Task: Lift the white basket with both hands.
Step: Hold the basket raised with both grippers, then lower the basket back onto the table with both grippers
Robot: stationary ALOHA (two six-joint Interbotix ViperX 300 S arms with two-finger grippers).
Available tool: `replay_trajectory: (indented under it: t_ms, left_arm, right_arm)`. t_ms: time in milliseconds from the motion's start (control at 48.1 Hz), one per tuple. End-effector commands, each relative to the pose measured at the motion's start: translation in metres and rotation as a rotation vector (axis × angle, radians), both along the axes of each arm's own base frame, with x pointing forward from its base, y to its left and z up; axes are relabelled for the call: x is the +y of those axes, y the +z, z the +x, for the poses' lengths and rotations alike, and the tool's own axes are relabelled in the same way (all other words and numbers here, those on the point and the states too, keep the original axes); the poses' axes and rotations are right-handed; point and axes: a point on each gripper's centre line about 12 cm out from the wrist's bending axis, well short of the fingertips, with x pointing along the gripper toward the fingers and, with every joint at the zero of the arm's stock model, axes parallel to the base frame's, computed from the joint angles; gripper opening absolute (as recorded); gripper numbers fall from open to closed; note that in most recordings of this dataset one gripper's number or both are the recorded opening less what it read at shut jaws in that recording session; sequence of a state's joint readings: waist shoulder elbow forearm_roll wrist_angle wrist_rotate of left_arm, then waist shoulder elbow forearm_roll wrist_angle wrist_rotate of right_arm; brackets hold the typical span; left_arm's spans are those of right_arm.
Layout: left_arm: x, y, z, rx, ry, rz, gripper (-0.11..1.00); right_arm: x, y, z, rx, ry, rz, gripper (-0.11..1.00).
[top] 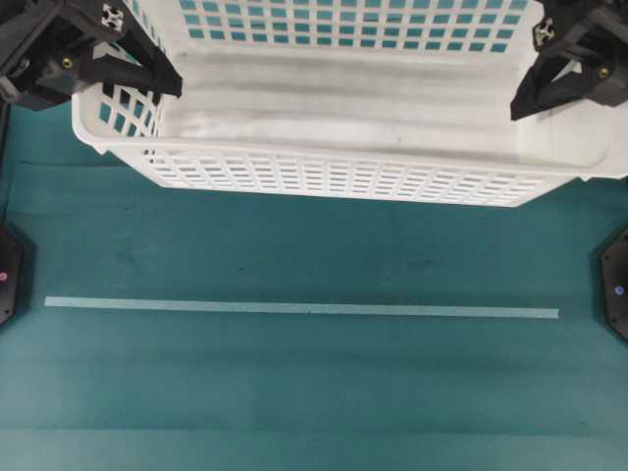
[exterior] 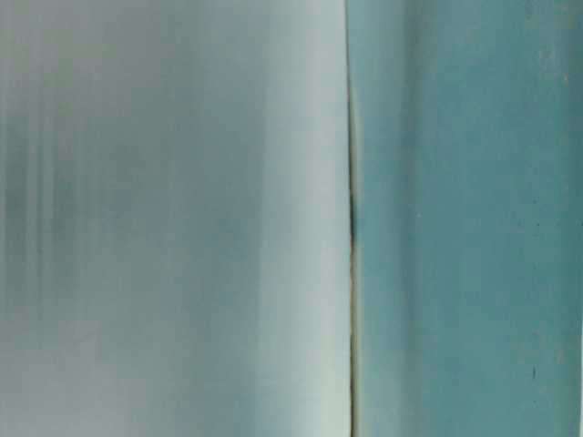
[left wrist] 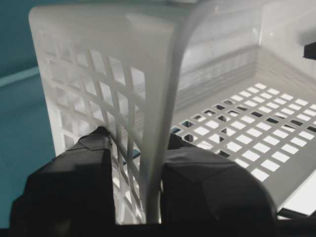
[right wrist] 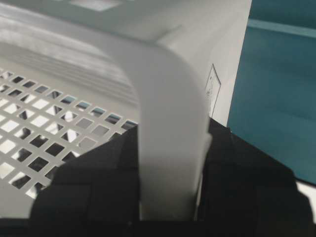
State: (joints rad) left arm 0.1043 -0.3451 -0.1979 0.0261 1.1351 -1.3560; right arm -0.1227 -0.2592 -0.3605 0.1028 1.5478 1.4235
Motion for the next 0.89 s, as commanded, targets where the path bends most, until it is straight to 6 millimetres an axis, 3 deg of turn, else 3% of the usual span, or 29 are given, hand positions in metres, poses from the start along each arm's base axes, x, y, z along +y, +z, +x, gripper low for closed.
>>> replay_trajectory:
  t_ms: [0,520,728,874]
  left_arm:
    - [-0.010,0.022,0.010,-0.099,-0.038,0.007,0.08]
    - [-0.012,0.023,0.010,-0.104,-0.045,0.008,0.08]
    - [-0.012,0.016,0.012,-0.084,-0.045,0.007,0.08]
    - [-0.012,-0.001,0.016,-0.035,-0.046,0.004,0.08]
  right_arm:
    - [0.001,-0.006,0.023,-0.016,0.088,-0.056,0.20]
    - [-0.001,-0.015,0.023,0.014,0.103,-0.067,0.20]
    - [-0.001,-0.019,0.030,-0.025,0.126,-0.075,0.20]
    - [-0.003,-0.037,0.031,0.025,0.122,-0.065,0.20]
